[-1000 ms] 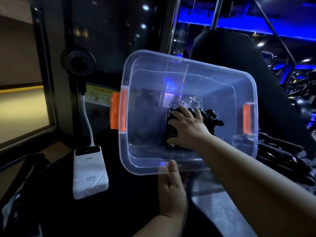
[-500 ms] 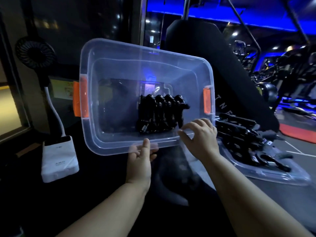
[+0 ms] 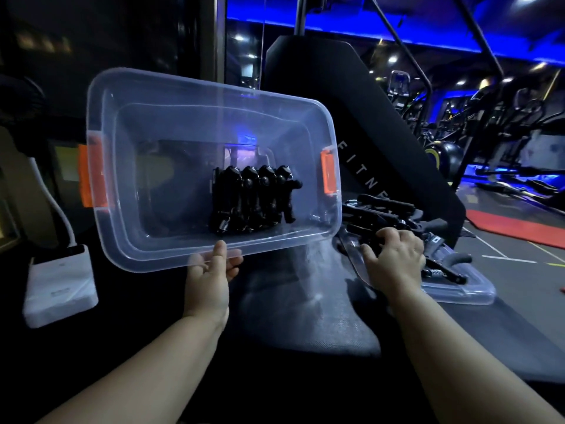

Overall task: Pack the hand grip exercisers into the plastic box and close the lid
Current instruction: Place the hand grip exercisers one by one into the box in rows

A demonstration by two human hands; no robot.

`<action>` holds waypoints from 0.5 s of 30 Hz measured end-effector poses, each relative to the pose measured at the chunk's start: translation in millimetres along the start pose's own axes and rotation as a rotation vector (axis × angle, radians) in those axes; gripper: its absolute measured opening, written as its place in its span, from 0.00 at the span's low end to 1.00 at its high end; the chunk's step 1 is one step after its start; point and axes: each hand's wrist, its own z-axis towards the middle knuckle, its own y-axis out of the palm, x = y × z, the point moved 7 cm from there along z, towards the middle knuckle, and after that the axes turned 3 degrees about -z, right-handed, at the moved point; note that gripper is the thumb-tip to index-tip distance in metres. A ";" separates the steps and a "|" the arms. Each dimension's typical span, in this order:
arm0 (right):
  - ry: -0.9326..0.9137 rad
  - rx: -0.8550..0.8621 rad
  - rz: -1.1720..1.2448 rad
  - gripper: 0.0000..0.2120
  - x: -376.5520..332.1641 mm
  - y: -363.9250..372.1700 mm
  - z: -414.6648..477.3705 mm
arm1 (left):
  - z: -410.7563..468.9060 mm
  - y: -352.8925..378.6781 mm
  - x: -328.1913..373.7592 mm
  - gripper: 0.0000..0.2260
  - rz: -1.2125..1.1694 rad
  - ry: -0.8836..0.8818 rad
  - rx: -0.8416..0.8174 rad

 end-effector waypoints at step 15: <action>0.162 -0.011 0.096 0.34 34.2 3.4 21.4 | 2.3 -0.3 -2.5 0.06 0.019 0.023 0.022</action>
